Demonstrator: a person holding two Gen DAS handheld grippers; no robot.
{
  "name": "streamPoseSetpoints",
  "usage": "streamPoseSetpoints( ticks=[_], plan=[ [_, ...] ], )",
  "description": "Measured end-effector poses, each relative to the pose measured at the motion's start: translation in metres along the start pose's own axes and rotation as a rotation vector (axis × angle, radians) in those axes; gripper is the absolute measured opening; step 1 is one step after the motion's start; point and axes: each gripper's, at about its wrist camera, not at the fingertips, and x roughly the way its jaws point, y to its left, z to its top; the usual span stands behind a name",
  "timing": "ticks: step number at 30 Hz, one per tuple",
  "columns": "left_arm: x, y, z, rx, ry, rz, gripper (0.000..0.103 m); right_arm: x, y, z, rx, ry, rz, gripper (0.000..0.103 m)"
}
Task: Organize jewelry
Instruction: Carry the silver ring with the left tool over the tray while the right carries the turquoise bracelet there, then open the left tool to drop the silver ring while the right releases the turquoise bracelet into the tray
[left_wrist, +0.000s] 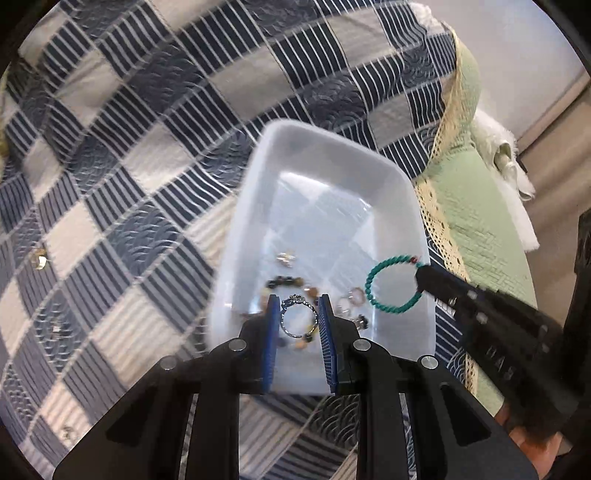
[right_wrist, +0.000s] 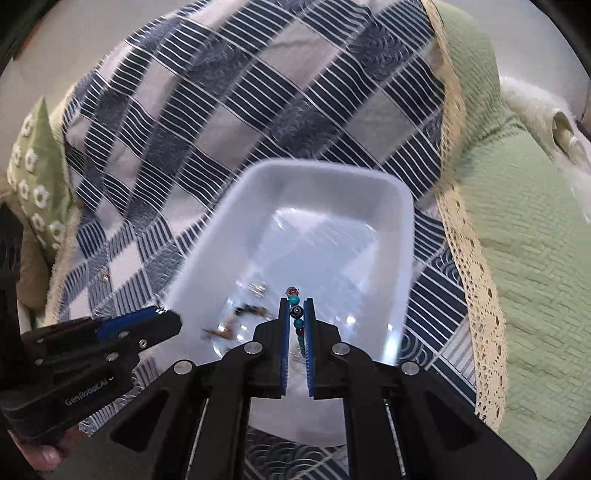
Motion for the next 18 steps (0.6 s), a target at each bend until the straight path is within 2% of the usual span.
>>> streamPoseSetpoints(
  ticks=[3, 9, 18],
  plan=[
    [0.021, -0.013, 0.004, 0.007, 0.012, 0.001, 0.020, 0.005, -0.006, -0.003, 0.002, 0.013, 0.000, 0.008],
    [0.062, -0.022, 0.001, 0.027, 0.046, 0.063, 0.020, 0.016, -0.016, -0.005, 0.022, 0.038, 0.003, 0.008],
    [0.075, -0.021, -0.001, 0.077, 0.066, 0.145, 0.020, 0.021, -0.023, -0.007, 0.037, 0.040, 0.025, 0.008]
  ],
)
